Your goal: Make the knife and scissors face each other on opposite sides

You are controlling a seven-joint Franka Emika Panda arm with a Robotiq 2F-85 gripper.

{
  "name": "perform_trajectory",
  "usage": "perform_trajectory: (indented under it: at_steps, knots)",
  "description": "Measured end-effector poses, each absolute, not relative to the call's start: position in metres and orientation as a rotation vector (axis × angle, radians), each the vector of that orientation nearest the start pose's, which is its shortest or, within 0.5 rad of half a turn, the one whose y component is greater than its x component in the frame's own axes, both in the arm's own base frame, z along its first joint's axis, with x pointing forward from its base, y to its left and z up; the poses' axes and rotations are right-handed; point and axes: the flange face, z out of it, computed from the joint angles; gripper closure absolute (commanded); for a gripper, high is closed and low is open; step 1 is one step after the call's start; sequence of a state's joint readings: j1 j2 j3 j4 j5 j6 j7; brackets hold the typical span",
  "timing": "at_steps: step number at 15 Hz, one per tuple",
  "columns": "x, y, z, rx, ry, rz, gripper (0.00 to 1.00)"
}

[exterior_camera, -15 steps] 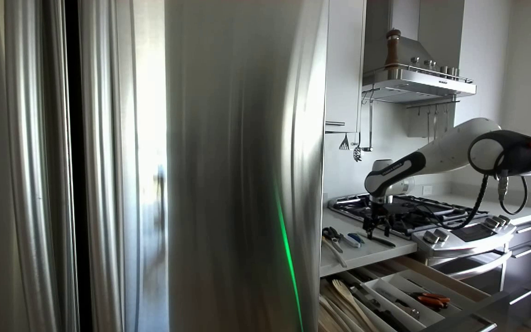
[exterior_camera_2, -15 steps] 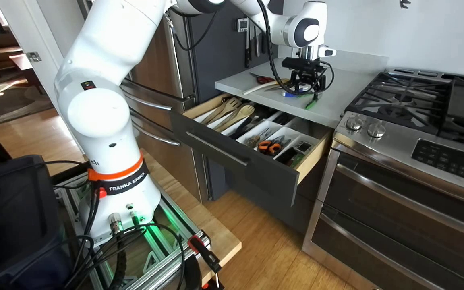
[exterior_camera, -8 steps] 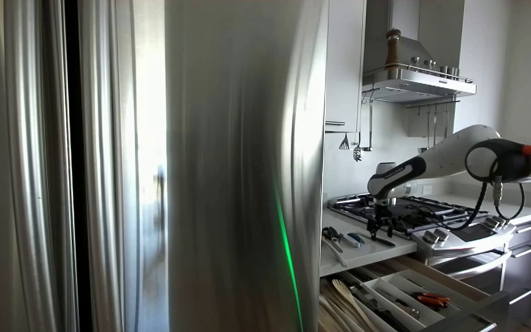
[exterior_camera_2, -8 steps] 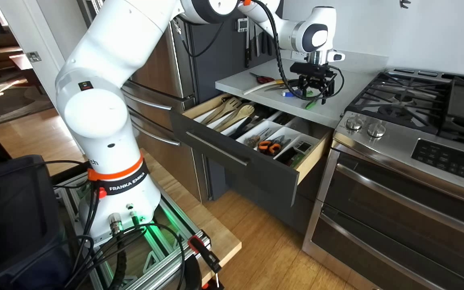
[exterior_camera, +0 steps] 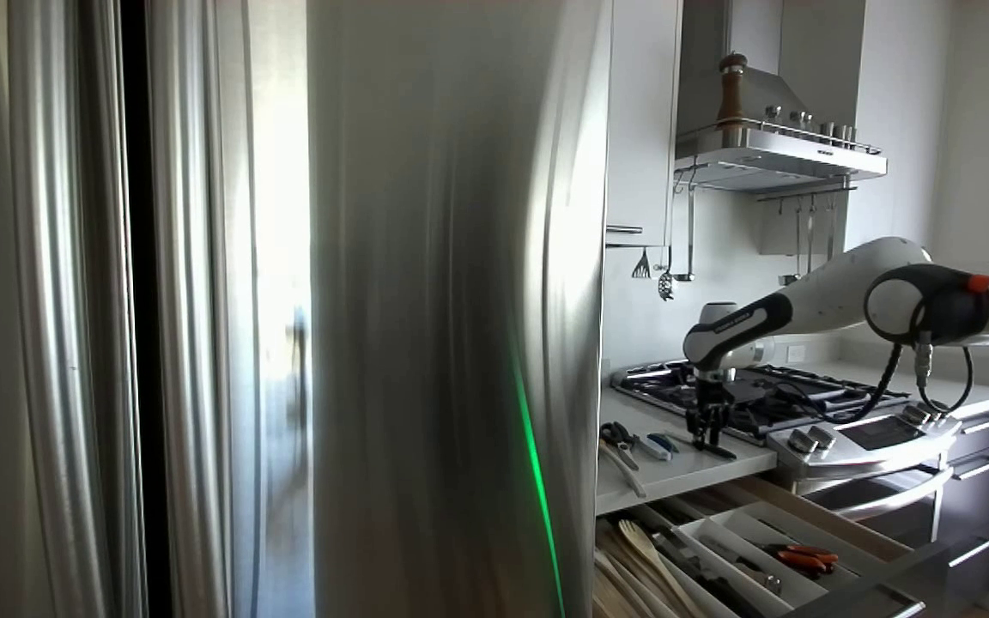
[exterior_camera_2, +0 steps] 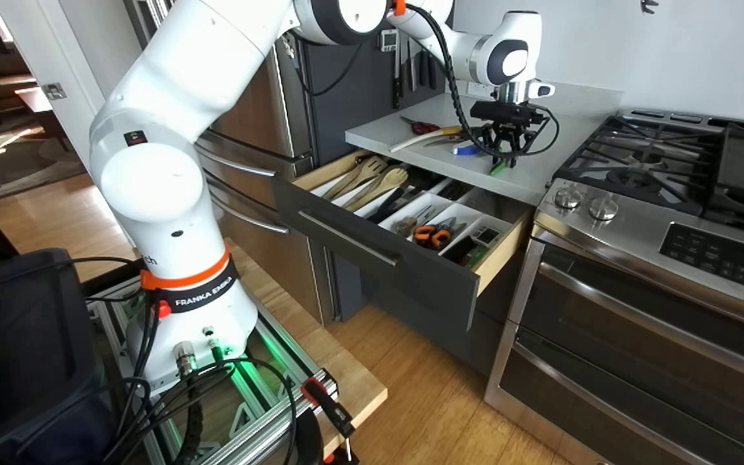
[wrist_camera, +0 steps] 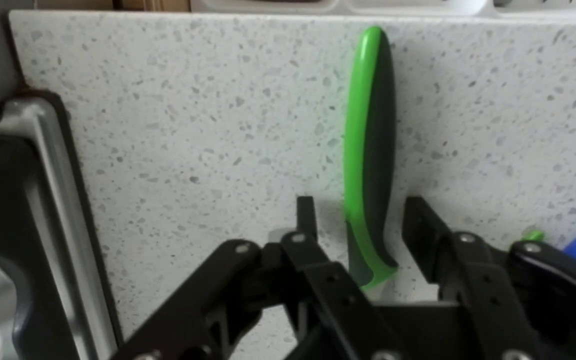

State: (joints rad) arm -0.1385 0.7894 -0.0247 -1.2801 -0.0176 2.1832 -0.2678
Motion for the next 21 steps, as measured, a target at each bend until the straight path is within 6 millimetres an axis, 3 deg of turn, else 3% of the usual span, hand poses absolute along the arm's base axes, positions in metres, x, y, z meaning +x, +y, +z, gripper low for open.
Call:
perform_trajectory:
  at_steps: [3, 4, 9, 14, 16, 17, 21]
  knots:
    - [0.751, -0.117, 0.291, -3.182, -0.242, -0.174, 1.0]
    - [0.752, -0.116, 0.292, -3.18, -0.256, -0.178, 0.95]
    - [0.756, -0.129, 0.303, -3.169, -0.386, -0.217, 0.95]
    - [0.758, -0.171, 0.333, -3.143, -0.798, -0.279, 0.95]
    - [0.758, -0.178, 0.338, -3.113, -0.966, -0.282, 0.95]
    - [0.759, -0.176, 0.34, -3.092, -1.05, -0.281, 0.78]
    - [0.759, -0.174, 0.341, -3.09, -1.057, -0.285, 0.78]
